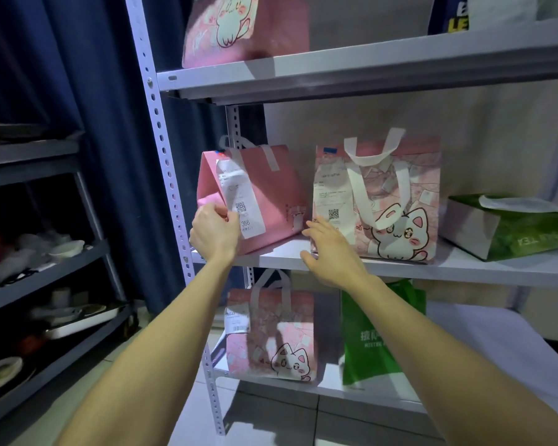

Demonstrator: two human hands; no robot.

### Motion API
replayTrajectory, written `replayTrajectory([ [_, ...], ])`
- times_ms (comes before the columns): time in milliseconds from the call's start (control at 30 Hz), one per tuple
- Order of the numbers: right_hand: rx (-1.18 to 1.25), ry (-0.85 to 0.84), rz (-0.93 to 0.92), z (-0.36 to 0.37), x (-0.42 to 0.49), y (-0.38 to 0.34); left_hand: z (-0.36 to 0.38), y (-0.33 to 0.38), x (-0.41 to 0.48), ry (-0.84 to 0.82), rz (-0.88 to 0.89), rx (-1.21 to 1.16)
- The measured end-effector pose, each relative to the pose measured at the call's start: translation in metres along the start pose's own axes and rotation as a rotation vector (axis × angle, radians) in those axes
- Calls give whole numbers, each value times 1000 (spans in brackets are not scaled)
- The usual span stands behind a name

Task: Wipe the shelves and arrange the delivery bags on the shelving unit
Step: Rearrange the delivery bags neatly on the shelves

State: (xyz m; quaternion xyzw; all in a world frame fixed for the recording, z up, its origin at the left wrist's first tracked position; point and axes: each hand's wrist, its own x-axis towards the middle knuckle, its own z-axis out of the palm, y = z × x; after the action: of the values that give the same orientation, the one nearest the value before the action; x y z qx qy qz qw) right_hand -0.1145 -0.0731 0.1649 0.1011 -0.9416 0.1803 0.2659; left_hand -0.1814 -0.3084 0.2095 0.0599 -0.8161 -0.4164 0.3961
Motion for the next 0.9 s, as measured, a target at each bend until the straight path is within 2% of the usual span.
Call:
replayTrajectory([
  [200, 191, 108, 105, -5, 3, -31, -50, -21, -23, 102, -19, -84],
  [333, 381, 201, 188, -5, 11, -54, -80, -41, -39, 60, 1, -138],
  [467, 583, 141, 306, 1, 25, -65, -106, -53, -49, 85, -18, -174],
  [567, 652, 92, 281, 5, 21, -68, -124, -62, -59, 54, 9, -204],
  [700, 756, 138, 195, 4, 11, -78, -145, -76, -68, -49, -69, -415],
  [800, 779, 161, 158, -3, 2, -89, -160, -72, -73, -141, -89, -485],
  [900, 810, 113, 150, -8, -5, -98, -170, -59, -75, -129, -136, -605],
])
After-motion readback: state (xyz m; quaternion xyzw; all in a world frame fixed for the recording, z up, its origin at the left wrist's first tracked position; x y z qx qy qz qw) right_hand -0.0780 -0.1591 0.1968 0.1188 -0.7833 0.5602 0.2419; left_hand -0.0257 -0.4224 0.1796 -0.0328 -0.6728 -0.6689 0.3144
